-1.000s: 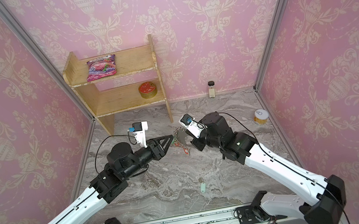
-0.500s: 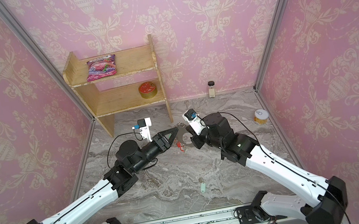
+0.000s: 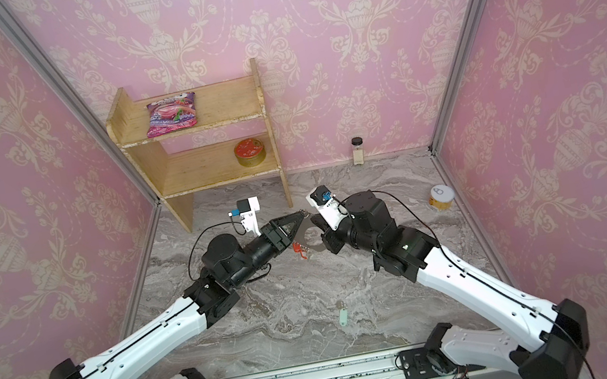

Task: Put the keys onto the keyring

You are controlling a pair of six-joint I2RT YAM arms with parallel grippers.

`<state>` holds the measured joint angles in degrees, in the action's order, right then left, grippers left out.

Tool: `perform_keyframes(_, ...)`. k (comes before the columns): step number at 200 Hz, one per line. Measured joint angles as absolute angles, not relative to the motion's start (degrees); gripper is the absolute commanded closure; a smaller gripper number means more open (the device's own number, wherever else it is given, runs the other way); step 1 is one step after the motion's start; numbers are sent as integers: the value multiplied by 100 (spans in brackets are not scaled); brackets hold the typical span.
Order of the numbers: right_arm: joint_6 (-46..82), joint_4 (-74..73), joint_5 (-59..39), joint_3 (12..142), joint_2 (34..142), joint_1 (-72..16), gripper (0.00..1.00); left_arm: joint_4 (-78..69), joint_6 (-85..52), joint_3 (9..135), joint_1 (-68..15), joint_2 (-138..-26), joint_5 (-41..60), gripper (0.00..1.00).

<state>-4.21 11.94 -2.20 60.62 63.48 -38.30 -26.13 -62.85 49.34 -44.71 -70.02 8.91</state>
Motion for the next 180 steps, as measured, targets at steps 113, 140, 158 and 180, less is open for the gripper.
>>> perform_keyframes(113, -423, 1092, -370, 6025, 6237, -3918, 100, -2617, -6316, 4934, -4425, -7002, 932, 58)
perform_keyframes(140, -423, 1092, -388, 6025, 6237, -3942, 100, -2652, -6309, 4934, -4425, -7002, 934, 67)
perform_keyframes(158, -423, 1092, -410, 6025, 6237, -3942, 100, -2655, -6294, 4934, -4425, -7002, 961, 70)
perform_keyframes(180, -423, 1092, -410, 6025, 6237, -3953, 100, -2652, -6289, 4934, -4405, -7002, 993, 73)
